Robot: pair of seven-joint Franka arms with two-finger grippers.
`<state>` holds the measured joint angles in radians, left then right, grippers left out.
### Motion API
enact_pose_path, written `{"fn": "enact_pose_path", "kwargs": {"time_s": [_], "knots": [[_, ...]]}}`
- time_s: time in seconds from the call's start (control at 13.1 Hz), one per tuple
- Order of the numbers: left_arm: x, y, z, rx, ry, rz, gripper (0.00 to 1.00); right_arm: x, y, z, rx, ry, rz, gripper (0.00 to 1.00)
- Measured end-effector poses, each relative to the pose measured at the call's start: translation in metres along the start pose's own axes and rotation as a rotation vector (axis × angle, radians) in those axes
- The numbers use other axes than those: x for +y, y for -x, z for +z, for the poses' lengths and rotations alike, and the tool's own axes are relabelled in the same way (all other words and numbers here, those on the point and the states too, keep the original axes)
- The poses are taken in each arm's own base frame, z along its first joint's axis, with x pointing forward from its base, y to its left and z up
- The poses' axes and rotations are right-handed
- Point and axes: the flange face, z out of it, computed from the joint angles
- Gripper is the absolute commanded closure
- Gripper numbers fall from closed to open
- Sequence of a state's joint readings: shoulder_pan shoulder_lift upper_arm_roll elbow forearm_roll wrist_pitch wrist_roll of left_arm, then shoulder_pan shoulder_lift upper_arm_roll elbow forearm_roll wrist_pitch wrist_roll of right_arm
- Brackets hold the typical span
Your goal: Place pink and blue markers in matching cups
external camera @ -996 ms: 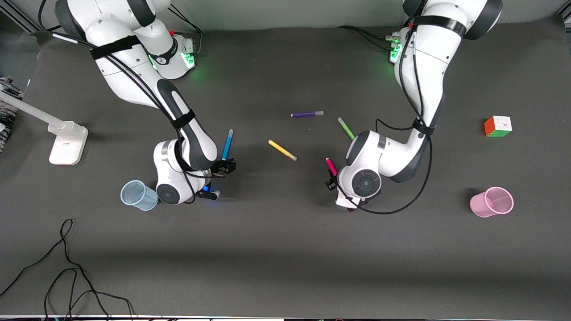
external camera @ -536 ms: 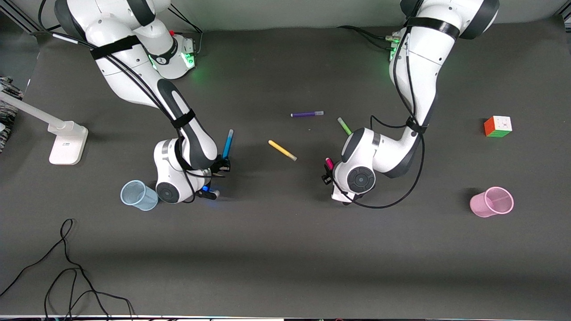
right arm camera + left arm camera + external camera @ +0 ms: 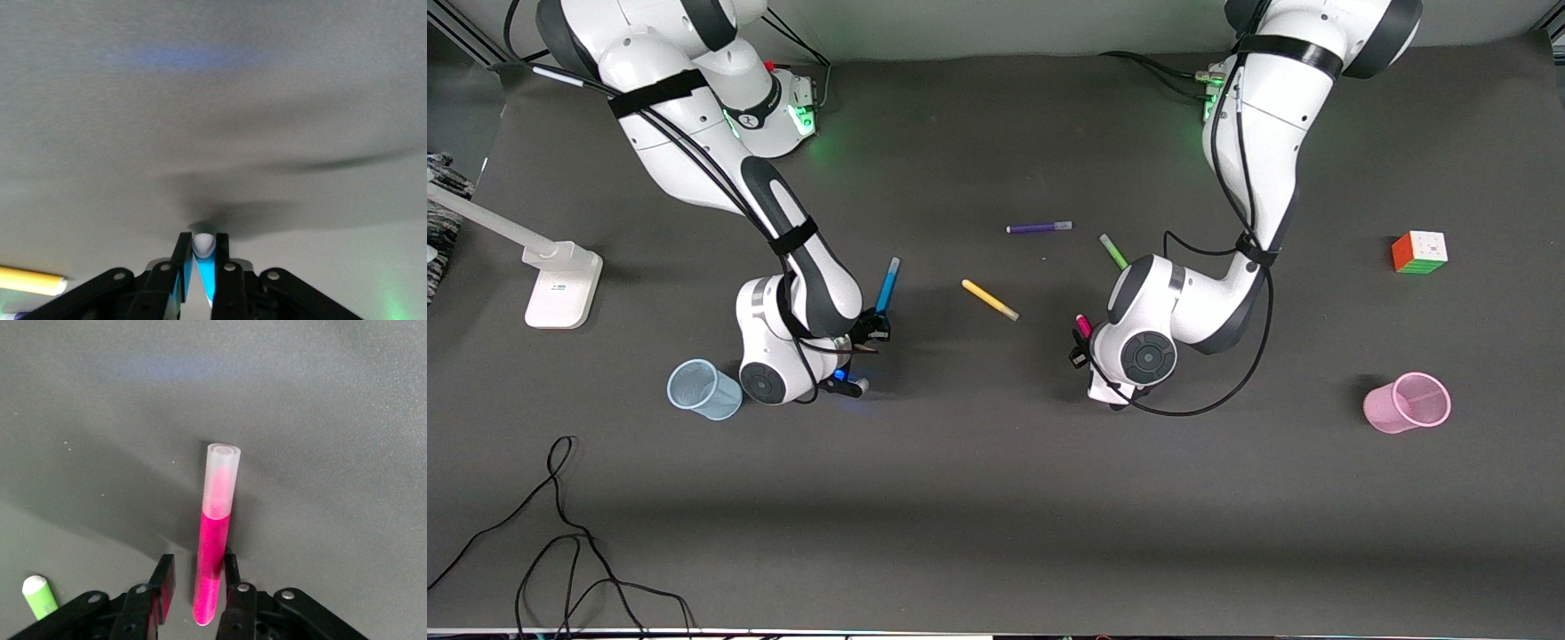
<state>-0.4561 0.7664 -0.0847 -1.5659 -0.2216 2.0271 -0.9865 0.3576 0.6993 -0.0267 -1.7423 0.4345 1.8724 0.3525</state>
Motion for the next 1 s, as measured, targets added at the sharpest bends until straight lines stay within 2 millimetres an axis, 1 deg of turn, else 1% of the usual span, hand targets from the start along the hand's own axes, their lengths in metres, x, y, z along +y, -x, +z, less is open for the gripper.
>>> {"fn": "enact_pose_path", "kwargs": {"time_s": [0.08,0.15,0.23,0.38,0.46,0.54,0.61,0.69,0.84,0.92,1.0], "knots": [[0.000,0.000,0.000,0.000,0.000,0.000,0.95,-0.002,0.007,-0.013,-0.002,0.000,-0.010,1.00],[0.000,0.000,-0.001,0.000,0.001,0.000,1.00,-0.004,0.017,-0.036,0.010,0.002,-0.027,1.00],[0.000,0.000,-0.001,0.001,0.002,-0.001,1.00,-0.005,0.029,-0.064,0.049,0.019,-0.050,1.00],[-0.002,-0.004,-0.005,0.003,0.006,-0.006,1.00,0.005,0.059,-0.133,0.186,0.083,-0.094,1.00],[-0.005,-0.010,-0.012,0.002,0.008,-0.014,1.00,0.013,0.075,-0.166,0.259,0.119,-0.112,1.00],[-0.012,-0.019,-0.027,-0.009,0.005,-0.017,1.00,0.023,0.088,-0.193,0.321,0.152,-0.134,1.00],[-0.023,-0.031,-0.050,-0.030,-0.004,-0.003,1.00,0.035,0.096,-0.214,0.365,0.177,-0.170,1.00],[-0.038,-0.046,-0.081,-0.058,-0.013,0.021,1.00,0.049,0.097,-0.230,0.396,0.194,-0.209,1.00],[-0.084,-0.084,-0.157,-0.115,-0.010,0.069,1.00,0.088,0.089,-0.259,0.454,0.238,-0.299,1.00],[-0.111,-0.099,-0.195,-0.140,-0.003,0.104,1.00,0.106,0.086,-0.272,0.483,0.269,-0.349,1.00],[-0.138,-0.113,-0.229,-0.157,0.007,0.145,1.00,0.120,0.088,-0.286,0.510,0.286,-0.386,1.00]]}}
